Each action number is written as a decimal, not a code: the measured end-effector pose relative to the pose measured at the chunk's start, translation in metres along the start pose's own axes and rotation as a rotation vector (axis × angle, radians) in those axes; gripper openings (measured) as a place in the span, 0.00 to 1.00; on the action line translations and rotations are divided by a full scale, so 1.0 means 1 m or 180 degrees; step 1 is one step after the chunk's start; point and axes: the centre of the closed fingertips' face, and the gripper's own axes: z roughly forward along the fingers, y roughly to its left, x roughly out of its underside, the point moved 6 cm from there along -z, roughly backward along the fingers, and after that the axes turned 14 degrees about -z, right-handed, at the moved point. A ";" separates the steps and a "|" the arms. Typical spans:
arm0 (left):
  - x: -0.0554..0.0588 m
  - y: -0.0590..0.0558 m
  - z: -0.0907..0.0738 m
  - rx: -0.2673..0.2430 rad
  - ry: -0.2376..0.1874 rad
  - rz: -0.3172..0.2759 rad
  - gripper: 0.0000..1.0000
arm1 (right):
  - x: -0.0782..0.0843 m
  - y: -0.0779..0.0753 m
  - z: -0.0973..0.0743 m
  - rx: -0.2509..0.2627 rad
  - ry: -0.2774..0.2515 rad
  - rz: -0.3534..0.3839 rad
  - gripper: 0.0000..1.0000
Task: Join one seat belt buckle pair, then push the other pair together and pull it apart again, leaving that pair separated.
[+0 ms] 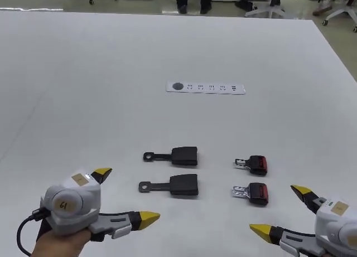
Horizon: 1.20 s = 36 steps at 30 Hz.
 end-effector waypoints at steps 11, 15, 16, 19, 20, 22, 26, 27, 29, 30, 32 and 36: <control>-0.003 -0.001 0.016 0.0040 0.0084 0.0007 1.00 | 0.003 -0.005 0.011 -0.0162 0.0037 -0.0015 0.83; -0.001 0.005 0.019 0.0071 0.0136 0.0040 1.00 | 0.006 -0.007 0.017 -0.0239 0.0043 -0.0034 0.81; 0.000 0.007 0.021 0.0083 0.0150 0.0042 1.00 | 0.007 -0.008 0.019 -0.0267 0.0049 -0.0038 0.81; -0.001 0.006 0.025 0.0097 0.0143 0.0063 1.00 | 0.010 -0.013 0.023 -0.0297 0.0060 -0.0038 0.81; -0.003 0.002 0.027 0.0117 0.0139 0.0075 1.00 | 0.011 -0.014 0.024 -0.0327 0.0065 -0.0037 0.80; 0.000 0.005 0.028 0.0130 0.0165 0.0065 1.00 | 0.011 -0.013 0.026 -0.0379 0.0077 -0.0022 0.79; 0.000 0.005 0.037 0.0160 0.0205 0.0066 1.00 | 0.011 -0.017 0.030 -0.0447 0.0086 -0.0041 0.79; 0.000 0.005 0.039 0.0167 0.0215 0.0062 1.00 | 0.012 -0.017 0.031 -0.0463 0.0090 -0.0053 0.79; 0.000 0.005 0.043 0.0181 0.0235 0.0057 1.00 | 0.014 -0.018 0.032 -0.0501 0.0109 -0.0066 0.79; 0.001 0.008 0.045 0.0191 0.0254 0.0066 1.00 | 0.014 -0.020 0.034 -0.0522 0.0112 -0.0068 0.78; 0.000 0.006 0.047 0.0208 0.0280 0.0079 1.00 | 0.015 -0.022 0.036 -0.0538 0.0112 -0.0073 0.78; 0.002 0.007 0.055 0.0267 0.0342 0.0092 1.00 | 0.017 -0.026 0.040 -0.0608 0.0154 -0.0112 0.76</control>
